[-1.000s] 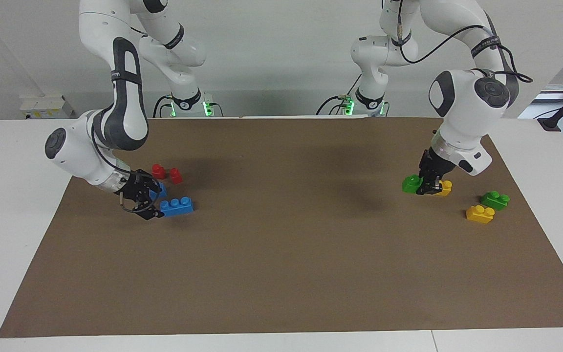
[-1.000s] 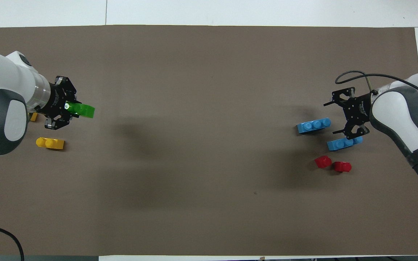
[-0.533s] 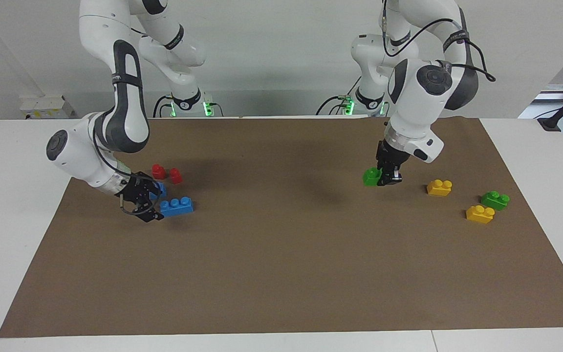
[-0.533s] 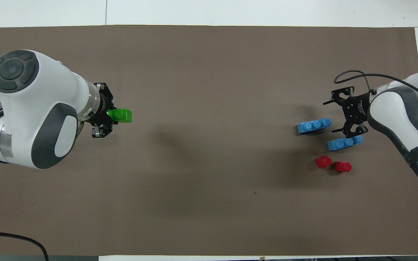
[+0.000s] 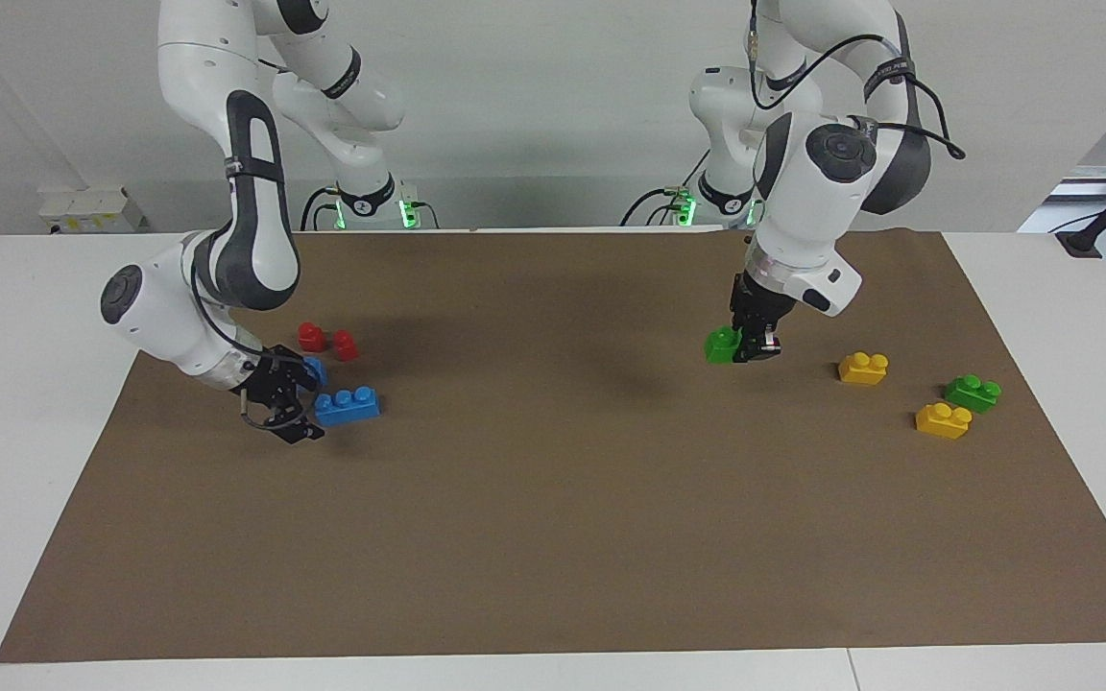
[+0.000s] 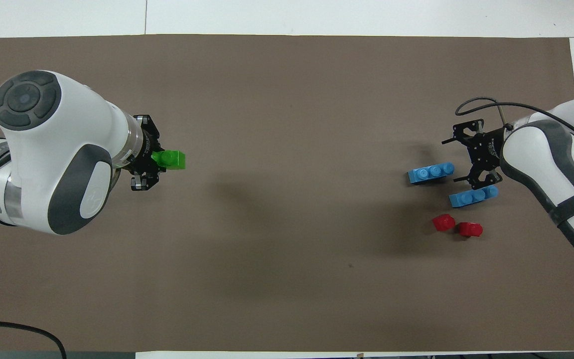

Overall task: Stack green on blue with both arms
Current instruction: 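Grasp and lift the green brick with the left gripper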

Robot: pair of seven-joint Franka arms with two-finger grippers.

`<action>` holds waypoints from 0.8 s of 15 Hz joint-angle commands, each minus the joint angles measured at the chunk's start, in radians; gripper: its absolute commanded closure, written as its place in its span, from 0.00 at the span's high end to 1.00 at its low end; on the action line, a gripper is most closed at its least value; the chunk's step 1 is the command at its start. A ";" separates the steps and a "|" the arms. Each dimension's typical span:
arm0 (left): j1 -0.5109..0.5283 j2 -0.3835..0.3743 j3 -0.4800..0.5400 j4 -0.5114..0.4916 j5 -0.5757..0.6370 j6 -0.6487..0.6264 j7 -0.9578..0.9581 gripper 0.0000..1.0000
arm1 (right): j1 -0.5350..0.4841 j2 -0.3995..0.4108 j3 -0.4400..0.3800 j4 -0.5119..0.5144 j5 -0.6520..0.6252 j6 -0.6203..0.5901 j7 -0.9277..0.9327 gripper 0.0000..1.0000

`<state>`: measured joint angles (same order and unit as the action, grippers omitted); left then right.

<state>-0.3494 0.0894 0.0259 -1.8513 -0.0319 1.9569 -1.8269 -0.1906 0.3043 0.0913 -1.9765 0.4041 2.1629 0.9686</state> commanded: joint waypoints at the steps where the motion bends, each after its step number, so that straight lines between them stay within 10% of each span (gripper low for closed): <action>1: -0.013 -0.023 0.011 -0.017 -0.006 -0.007 -0.014 0.00 | -0.004 -0.004 0.007 -0.024 0.025 0.032 -0.034 1.00; 6: -0.013 -0.023 0.011 -0.017 -0.006 -0.010 -0.014 0.00 | 0.016 0.021 0.007 -0.025 0.025 0.075 -0.033 0.82; 12: -0.013 -0.023 0.011 -0.017 -0.006 -0.010 -0.014 0.00 | 0.002 0.024 0.008 -0.021 0.035 0.051 -0.053 0.11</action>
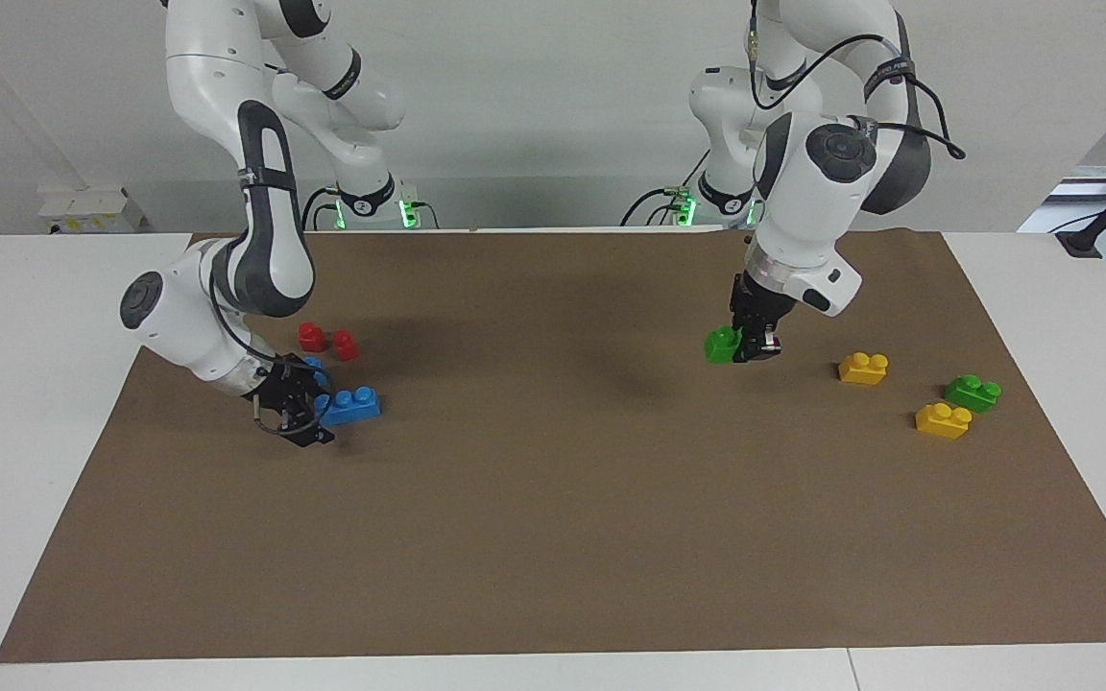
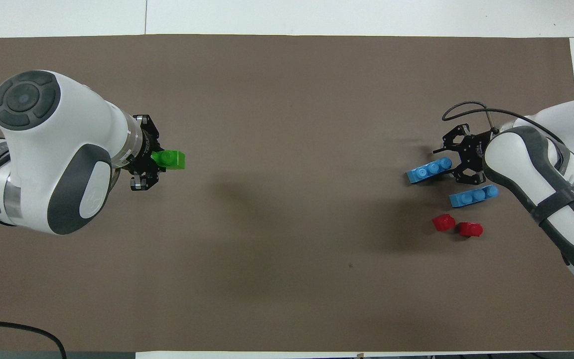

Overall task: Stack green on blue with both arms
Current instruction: 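Grasp and lift the green brick with the left gripper, then grasp the long blue brick farther from the robot with the right gripper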

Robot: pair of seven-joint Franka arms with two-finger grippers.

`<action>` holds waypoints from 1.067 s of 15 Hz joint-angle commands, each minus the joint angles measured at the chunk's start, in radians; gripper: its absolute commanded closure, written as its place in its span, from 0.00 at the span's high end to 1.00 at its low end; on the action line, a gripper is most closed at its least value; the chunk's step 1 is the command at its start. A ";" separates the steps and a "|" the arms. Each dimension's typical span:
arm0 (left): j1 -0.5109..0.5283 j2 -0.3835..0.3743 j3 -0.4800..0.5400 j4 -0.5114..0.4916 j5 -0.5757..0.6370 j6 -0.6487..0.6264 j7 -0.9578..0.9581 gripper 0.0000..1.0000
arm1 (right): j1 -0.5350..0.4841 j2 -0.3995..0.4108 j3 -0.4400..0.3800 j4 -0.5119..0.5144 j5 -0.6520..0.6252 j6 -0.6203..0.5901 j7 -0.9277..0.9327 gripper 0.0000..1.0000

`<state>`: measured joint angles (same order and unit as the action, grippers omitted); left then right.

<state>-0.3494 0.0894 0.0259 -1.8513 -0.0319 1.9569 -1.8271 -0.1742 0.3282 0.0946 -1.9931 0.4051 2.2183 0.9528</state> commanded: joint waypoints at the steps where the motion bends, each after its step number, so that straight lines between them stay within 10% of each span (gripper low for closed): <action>1: -0.013 -0.023 0.011 -0.017 -0.006 -0.009 -0.012 0.00 | -0.016 0.000 0.004 0.002 0.044 -0.020 -0.045 0.00; 6: -0.011 -0.023 0.011 -0.017 -0.006 -0.007 -0.011 0.00 | -0.012 0.005 0.004 0.132 0.047 -0.241 -0.091 0.00; 16: -0.013 -0.023 0.011 -0.016 -0.006 -0.010 -0.014 0.00 | 0.273 -0.066 0.010 0.235 0.046 -0.307 0.464 0.00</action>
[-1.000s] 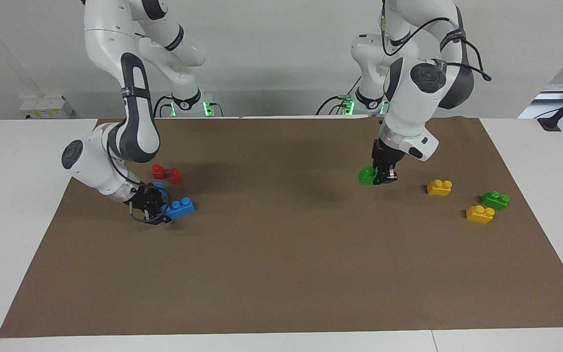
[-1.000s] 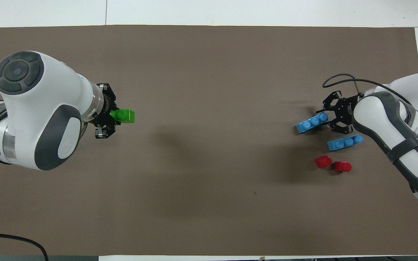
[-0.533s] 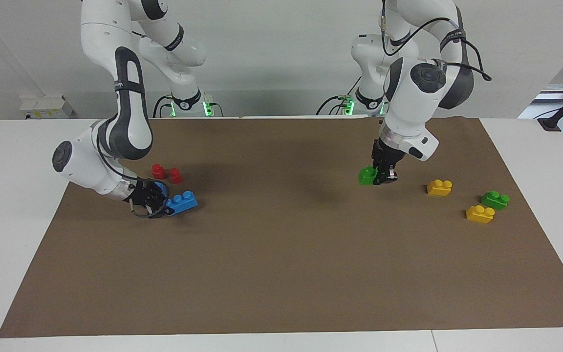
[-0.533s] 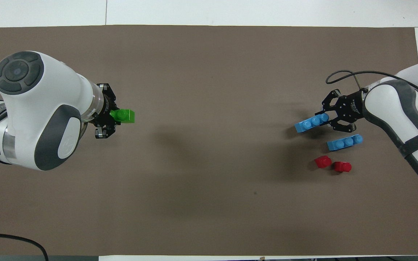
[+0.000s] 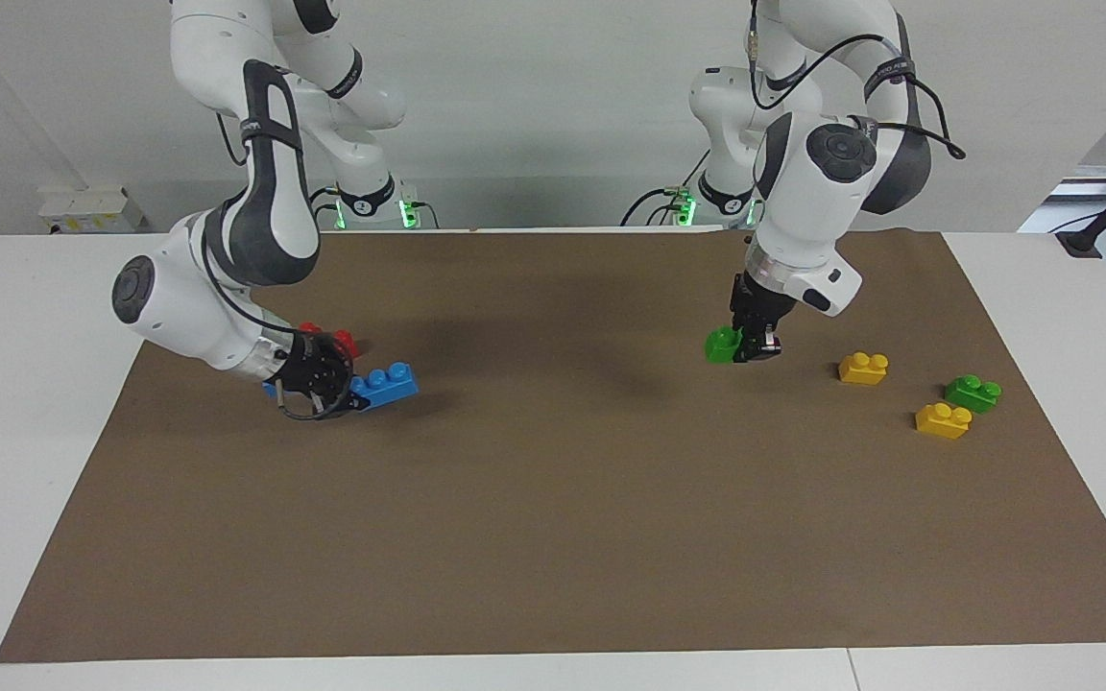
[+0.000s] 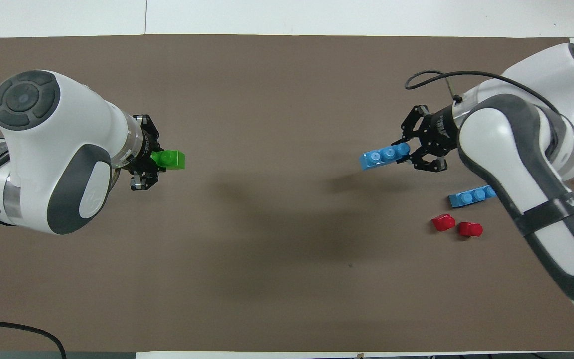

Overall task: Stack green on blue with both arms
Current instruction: 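Carry the blue brick with the right gripper to the table center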

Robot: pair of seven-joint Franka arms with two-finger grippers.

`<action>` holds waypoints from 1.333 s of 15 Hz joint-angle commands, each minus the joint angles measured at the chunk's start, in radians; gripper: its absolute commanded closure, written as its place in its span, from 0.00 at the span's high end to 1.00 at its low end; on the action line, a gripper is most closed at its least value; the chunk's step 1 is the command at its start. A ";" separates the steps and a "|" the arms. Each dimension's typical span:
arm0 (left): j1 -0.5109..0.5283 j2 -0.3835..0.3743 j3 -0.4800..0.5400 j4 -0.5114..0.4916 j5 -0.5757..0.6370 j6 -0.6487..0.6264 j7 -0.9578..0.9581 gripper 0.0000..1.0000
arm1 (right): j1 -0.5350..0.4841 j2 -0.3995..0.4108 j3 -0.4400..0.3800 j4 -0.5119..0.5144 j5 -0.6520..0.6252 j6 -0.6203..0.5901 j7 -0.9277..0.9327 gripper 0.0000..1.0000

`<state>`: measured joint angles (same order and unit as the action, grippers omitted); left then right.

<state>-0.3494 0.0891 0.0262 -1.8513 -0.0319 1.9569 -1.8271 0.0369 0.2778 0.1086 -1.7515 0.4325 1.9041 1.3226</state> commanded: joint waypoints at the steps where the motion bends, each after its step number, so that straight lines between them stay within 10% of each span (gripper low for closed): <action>1: -0.013 -0.023 0.011 -0.014 -0.006 -0.012 -0.014 0.00 | 0.105 -0.020 -0.004 -0.008 0.018 0.019 0.128 0.00; 8: -0.036 -0.023 0.012 -0.016 -0.006 -0.012 -0.027 0.00 | 0.248 -0.037 -0.004 -0.045 0.015 0.105 0.315 0.00; 20: -0.060 -0.025 0.011 -0.022 -0.006 -0.006 -0.053 0.00 | 0.526 -0.068 -0.003 -0.289 0.018 0.611 0.595 0.00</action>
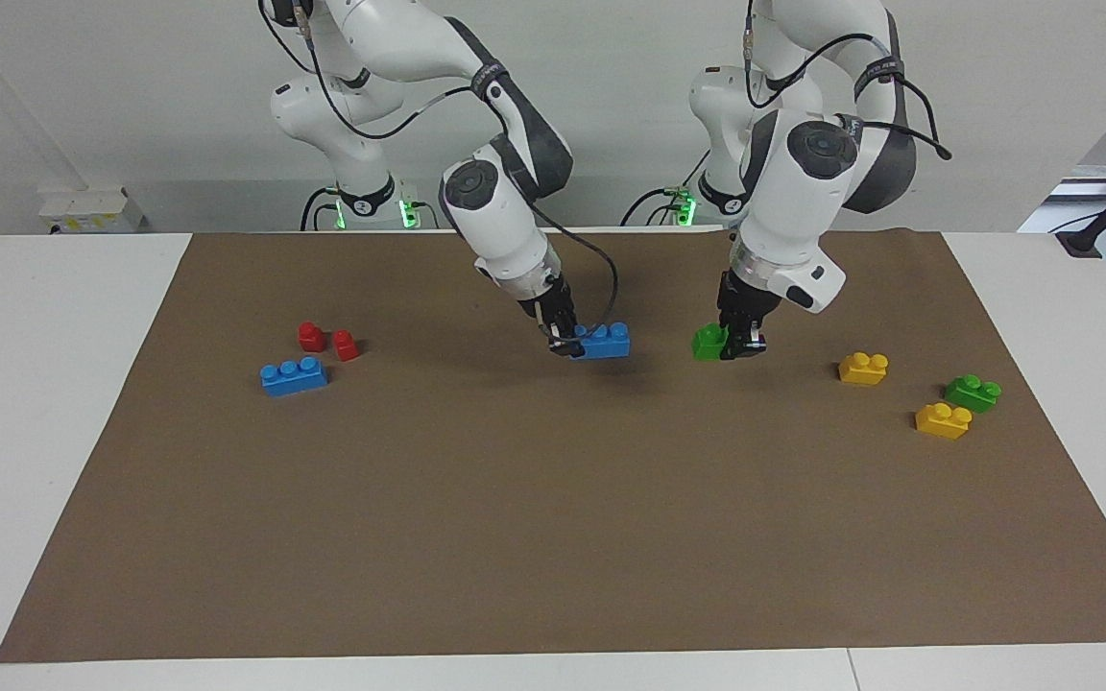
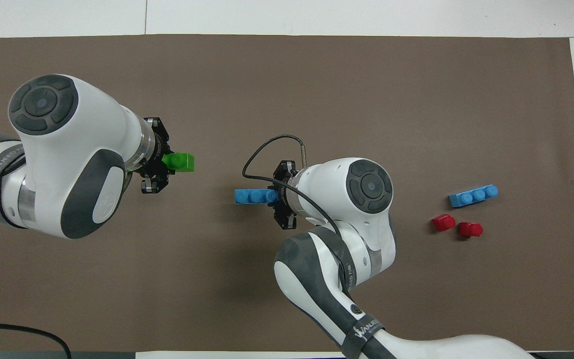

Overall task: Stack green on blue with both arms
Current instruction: 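Carry the blue brick with the right gripper to the table center, then bring the green brick with the left gripper onto the blue brick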

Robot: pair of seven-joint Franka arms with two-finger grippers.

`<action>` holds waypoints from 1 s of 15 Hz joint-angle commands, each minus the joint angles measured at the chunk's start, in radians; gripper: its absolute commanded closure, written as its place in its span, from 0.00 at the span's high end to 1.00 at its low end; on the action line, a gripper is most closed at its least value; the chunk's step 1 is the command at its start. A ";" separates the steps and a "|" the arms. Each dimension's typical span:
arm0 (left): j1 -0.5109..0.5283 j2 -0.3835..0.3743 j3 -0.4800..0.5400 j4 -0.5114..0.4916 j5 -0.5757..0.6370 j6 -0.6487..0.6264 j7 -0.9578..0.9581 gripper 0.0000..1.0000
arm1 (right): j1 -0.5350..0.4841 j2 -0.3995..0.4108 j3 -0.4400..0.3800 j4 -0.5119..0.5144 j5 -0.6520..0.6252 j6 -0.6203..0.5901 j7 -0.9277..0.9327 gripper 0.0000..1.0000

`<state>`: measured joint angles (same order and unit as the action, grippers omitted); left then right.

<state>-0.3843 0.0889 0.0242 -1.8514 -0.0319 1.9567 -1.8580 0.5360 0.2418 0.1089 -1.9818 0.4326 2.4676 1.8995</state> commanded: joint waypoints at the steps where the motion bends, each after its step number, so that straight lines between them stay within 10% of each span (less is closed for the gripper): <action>1: -0.027 -0.026 0.013 -0.025 -0.006 -0.006 -0.026 0.00 | 0.039 -0.027 -0.003 -0.067 0.018 0.068 0.024 0.00; 15: -0.125 -0.090 0.014 -0.175 -0.005 0.094 -0.113 0.00 | 0.090 0.037 -0.003 -0.124 0.020 0.206 0.056 0.00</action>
<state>-0.4635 0.0591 0.0228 -1.9318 -0.0319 1.9967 -1.9341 0.6281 0.2817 0.1068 -2.0938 0.4326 2.6540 1.9455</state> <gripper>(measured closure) 0.661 0.656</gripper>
